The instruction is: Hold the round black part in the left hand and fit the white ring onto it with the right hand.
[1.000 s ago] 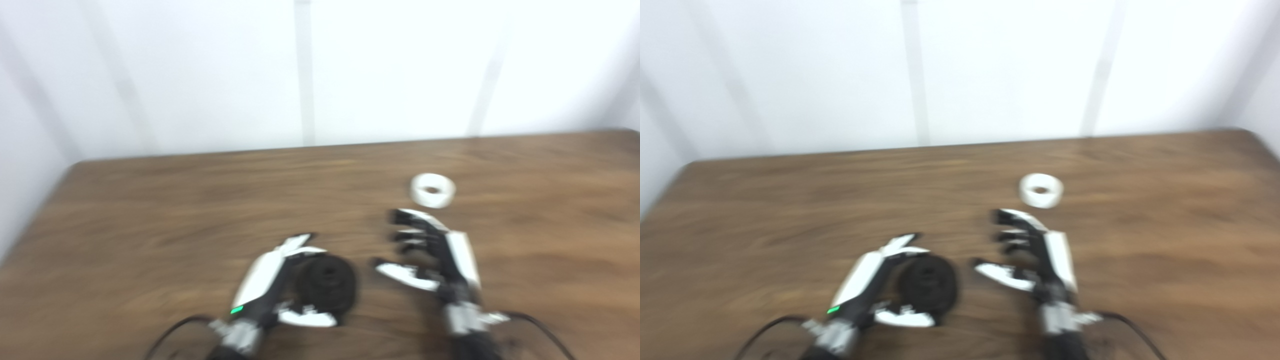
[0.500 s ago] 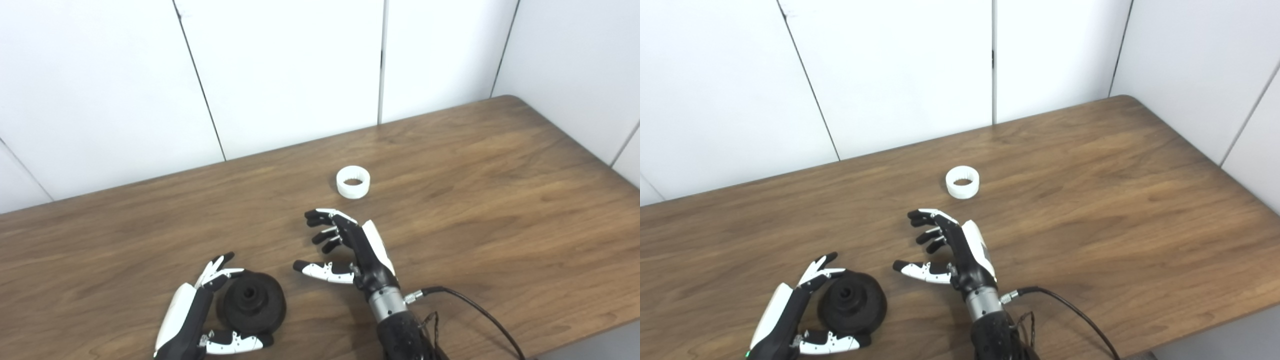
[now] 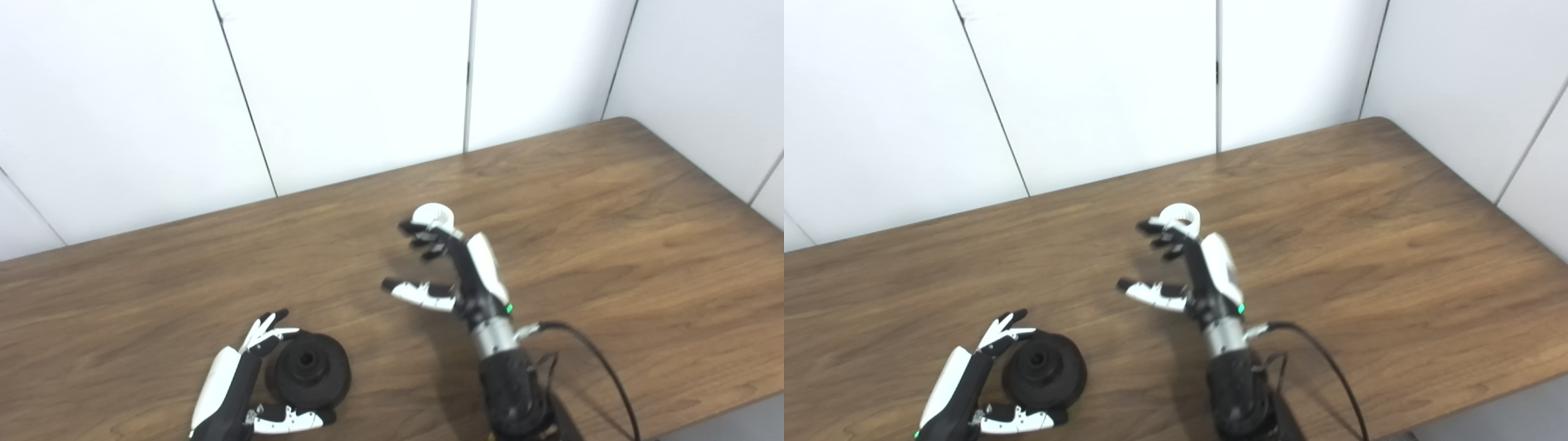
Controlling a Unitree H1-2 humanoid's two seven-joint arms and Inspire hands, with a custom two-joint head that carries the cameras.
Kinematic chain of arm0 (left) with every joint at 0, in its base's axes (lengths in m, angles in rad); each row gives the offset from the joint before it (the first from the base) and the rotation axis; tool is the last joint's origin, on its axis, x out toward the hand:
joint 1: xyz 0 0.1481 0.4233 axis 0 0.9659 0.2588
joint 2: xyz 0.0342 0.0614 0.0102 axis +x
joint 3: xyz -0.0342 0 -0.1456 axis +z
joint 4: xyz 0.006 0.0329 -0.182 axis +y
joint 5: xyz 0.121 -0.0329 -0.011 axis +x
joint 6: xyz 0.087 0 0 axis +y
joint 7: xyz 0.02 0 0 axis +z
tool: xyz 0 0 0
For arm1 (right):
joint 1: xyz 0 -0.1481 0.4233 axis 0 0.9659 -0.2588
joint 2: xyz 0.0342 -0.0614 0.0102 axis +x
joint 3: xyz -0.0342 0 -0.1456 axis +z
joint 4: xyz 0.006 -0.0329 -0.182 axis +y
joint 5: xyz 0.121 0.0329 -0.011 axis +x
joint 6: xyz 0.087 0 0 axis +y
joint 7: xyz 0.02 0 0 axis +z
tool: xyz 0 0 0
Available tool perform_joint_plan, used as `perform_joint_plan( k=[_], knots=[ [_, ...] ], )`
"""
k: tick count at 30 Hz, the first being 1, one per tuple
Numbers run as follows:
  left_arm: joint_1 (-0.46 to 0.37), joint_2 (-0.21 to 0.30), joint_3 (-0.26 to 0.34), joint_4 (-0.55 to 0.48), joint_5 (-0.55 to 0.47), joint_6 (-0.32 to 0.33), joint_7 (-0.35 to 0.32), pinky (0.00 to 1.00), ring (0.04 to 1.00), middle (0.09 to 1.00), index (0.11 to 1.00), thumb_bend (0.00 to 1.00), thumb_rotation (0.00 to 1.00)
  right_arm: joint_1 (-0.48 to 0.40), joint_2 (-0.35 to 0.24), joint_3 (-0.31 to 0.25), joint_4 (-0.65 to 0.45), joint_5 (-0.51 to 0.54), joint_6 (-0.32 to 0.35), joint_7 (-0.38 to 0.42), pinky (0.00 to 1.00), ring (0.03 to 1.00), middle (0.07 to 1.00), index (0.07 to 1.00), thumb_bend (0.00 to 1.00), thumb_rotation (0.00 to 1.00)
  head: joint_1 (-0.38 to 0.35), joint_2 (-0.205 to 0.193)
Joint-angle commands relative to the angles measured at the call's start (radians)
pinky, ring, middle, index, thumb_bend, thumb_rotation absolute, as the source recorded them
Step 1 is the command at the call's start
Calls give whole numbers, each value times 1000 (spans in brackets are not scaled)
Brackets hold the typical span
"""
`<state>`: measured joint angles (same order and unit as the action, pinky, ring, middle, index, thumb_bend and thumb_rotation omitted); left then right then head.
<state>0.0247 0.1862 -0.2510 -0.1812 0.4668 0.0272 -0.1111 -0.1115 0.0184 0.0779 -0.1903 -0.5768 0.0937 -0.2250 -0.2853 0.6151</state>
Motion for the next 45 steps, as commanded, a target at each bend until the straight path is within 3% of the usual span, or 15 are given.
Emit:
perform_joint_plan(
  k=[1, 7, 14, 21, 28, 36, 40, 45],
  knots=[
    [-1, 2, 2, 5, -1, -7, 2, 956, 1000, 954, 576, 875, 128, -56, -14, -14, -41, -26, -6, -18, 619, 740, 780, 719, 652, 194, 1, 0],
    [-2, 0, 2, 6, 3, -7, 1, 960, 1000, 953, 576, 881, 129, -140, -98, -43, -36, -88, 15, -9, 738, 843, 843, 736, 639, 259, 1, 0],
    [-4, 1, 0, 11, 9, -11, 1, 951, 1000, 951, 575, 884, 134, -234, -180, -50, -6, -125, 73, 36, 713, 883, 900, 752, 669, 325, 8, 2],
    [-13, 4, -10, 25, 42, 0, -4, 969, 1000, 956, 582, 887, 151, -333, -260, -46, 65, -137, 116, 102, 709, 877, 901, 765, 688, 369, 14, -1],
    [-21, 5, -24, 39, 74, 13, -7, 999, 1000, 957, 590, 910, 171, -407, -344, -4, 164, -141, 153, 215, 726, 890, 922, 800, 724, 410, 26, -12],
    [-20, 5, -29, 34, 73, 27, -16, 1000, 1000, 965, 602, 918, 175, -455, -411, 66, 294, -141, 131, 277, 762, 915, 931, 823, 797, 579, 35, -8],
    [-19, 5, -30, 23, 75, 41, -21, 1000, 1000, 970, 605, 915, 184, -476, -437, 109, 345, -132, 119, 332, 850, 958, 965, 845, 889, 731, 40, -5],
    [-18, 5, -30, 19, 80, 38, -18, 1000, 1000, 969, 604, 914, 197, -494, -452, 148, 406, -114, 129, 396, 909, 991, 990, 862, 962, 802, 46, 0]
  ],
)
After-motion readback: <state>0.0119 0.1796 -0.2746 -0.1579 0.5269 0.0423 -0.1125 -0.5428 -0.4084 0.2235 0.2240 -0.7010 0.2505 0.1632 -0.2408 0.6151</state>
